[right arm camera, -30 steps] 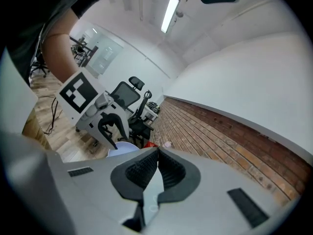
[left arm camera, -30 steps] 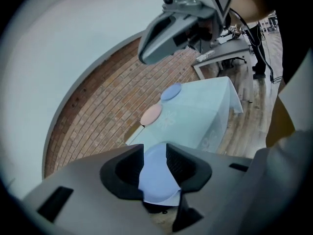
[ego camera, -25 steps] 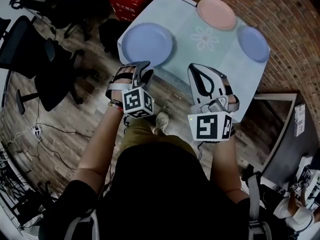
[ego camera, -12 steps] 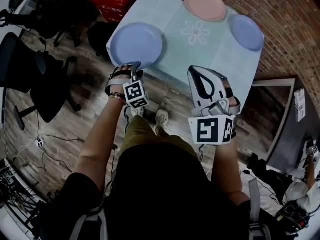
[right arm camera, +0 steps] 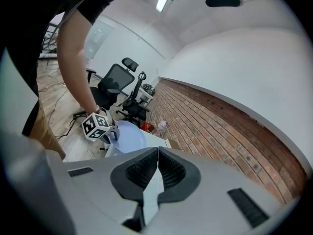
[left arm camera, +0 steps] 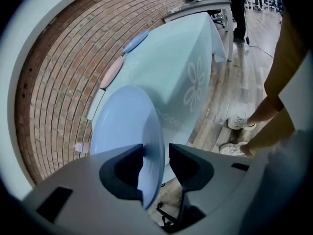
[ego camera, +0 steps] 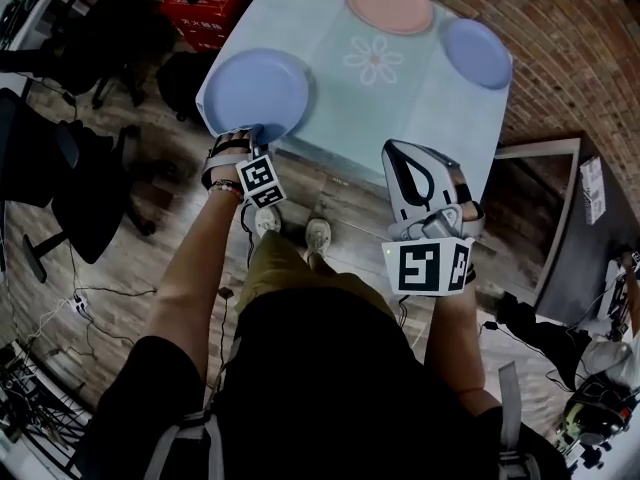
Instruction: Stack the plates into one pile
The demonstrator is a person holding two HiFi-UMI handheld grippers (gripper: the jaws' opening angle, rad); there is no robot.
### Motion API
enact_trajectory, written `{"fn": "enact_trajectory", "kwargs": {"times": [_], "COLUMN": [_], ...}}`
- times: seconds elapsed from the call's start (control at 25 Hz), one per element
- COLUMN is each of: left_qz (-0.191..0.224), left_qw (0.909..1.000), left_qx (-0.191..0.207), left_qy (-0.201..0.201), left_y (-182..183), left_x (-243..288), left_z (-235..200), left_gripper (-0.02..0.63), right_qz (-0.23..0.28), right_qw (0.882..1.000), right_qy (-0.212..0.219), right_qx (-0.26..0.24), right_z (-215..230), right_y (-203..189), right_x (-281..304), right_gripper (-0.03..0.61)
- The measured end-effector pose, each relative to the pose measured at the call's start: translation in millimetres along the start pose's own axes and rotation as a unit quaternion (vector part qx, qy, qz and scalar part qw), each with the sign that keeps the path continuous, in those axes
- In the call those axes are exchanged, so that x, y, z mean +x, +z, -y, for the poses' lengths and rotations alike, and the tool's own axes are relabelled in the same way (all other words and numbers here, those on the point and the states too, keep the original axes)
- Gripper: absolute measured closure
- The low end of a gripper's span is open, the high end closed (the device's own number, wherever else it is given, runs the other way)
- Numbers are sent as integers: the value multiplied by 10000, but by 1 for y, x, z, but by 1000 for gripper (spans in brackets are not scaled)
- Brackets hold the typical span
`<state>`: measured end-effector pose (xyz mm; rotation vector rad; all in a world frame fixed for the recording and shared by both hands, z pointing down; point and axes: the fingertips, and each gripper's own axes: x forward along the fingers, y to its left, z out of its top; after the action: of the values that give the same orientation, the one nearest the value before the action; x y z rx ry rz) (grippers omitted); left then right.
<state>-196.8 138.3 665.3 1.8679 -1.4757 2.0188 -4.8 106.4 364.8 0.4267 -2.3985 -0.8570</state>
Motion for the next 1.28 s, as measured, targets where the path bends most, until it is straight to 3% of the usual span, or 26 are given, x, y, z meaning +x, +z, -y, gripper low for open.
{"fn": "enact_trajectory", "kwargs": {"times": [0.12, 0.16, 0.2, 0.4, 0.6, 0.88, 1.12, 1.28], "left_qz": [25, 64, 105, 307, 281, 234, 225, 197], "left_qw": [9997, 9994, 9992, 9992, 9993, 9974, 9963, 9937], "left_qx": [237, 315, 360, 235, 262, 612, 766, 961], "left_qy": [85, 127, 139, -69, -7, 288, 307, 545], "left_y": [1, 2, 4, 11, 11, 13, 16, 11], "left_x": [1, 0, -1, -6, -15, -37, -60, -91], "left_z": [-4, -5, -6, -11, -17, -38, -45, -61], "left_gripper": [451, 503, 510, 518, 532, 563, 566, 566], "right_qz": [-71, -85, -94, -49, 5, 131, 437, 704], "right_qw": [10000, 10000, 10000, 10000, 9999, 9994, 9980, 9958], "right_qy": [0, -1, -7, -3, 46, 222, 276, 339], "right_qx": [-3, -3, -1, -70, -148, -239, -368, -470], "right_z": [0, 0, 1, 1, -1, -7, -10, -13], "right_y": [-6, -7, -8, -1, 5, 13, 31, 51], "right_x": [-3, -4, -4, -1, -3, 1, 3, 7], "right_gripper": [543, 543, 543, 543, 543, 543, 543, 543]}}
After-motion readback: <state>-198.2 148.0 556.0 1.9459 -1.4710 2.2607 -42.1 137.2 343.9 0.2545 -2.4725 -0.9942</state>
